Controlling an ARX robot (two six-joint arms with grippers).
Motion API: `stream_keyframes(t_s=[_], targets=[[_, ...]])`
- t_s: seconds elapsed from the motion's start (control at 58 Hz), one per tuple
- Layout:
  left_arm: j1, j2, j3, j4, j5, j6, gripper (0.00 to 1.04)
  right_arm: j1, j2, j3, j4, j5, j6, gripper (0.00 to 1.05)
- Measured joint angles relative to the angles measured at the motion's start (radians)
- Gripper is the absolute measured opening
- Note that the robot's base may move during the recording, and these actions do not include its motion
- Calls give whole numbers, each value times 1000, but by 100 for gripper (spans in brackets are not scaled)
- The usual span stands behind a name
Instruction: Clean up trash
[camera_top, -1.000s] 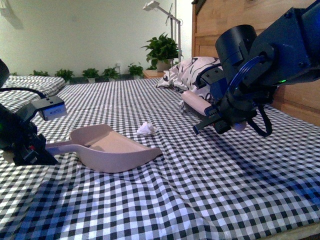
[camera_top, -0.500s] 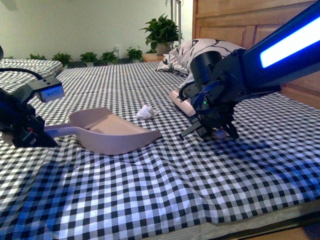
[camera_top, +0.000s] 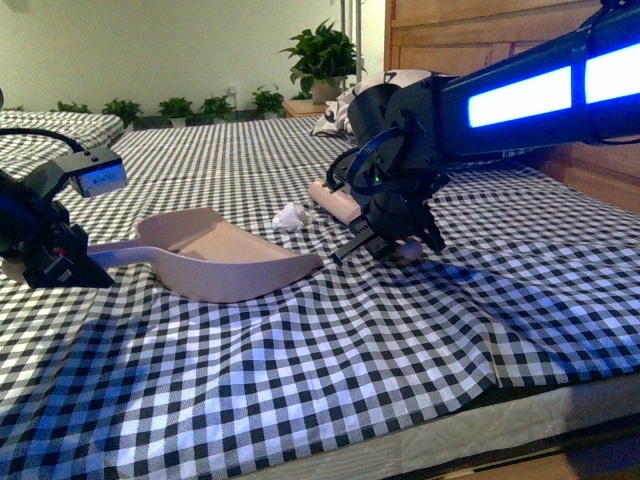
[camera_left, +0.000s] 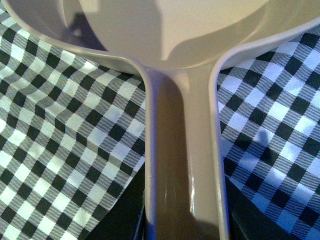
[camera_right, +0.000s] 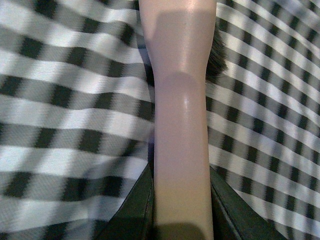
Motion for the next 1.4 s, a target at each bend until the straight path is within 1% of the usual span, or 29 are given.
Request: stream_keyframes(t_s=[0.069, 0.155, 0.224, 0.241, 0.397, 0.466, 0.586, 0.672, 0.741, 0.759, 0.793, 0.862, 0.966, 1.138, 1.224, 1.276, 1.397], targets=[[0, 0, 0, 0, 0, 0, 26, 20, -52, -74, 3, -76, -23, 21], [0, 0, 0, 0, 0, 0, 26, 47, -161, -211, 1, -216, -80, 21], [2, 0, 0, 0, 2, 5, 26, 48, -262, -307, -3, -323, -131, 21], [2, 0, 0, 0, 2, 5, 26, 46, -273, -314, -3, -332, -138, 21], [1, 0, 0, 0, 0, 4, 26, 19, -374, -359, 35, -284, -182, 21], [1, 0, 0, 0, 1, 4, 26, -28, -418, -388, 84, -233, -188, 21], [1, 0, 0, 0, 1, 4, 26, -95, -473, -459, 141, -190, -182, 21], [1, 0, 0, 0, 1, 4, 26, -164, -540, -565, 217, -151, -158, 21], [1, 0, 0, 0, 1, 4, 26, -201, -587, -636, 262, -143, -144, 21], [1, 0, -2, 3, 4, 3, 26, -223, -619, -681, 290, -142, -137, 21], [2, -20, -57, 108, 42, -35, 26, -252, -666, -743, 323, -145, -127, 21], [2, -47, -155, 305, 64, -132, 26, -297, -741, -833, 359, -170, -107, 21], [2, -72, -216, 489, 63, -291, 26, -364, -859, -962, 387, -219, -75, 21], [13, -162, -254, 655, 20, -488, 26, -472, -1052, -1153, 428, -278, -30, 21], [20, -235, -290, 713, -13, -550, 26, -512, -1146, -1233, 443, -304, 5, 21], [26, -296, -330, 752, -25, -593, 26, -535, -1216, -1278, 430, -345, 55, 21], [23, -435, -439, 827, -121, -632, 26, -556, -1381, -1361, 401, -431, 176, 21]])
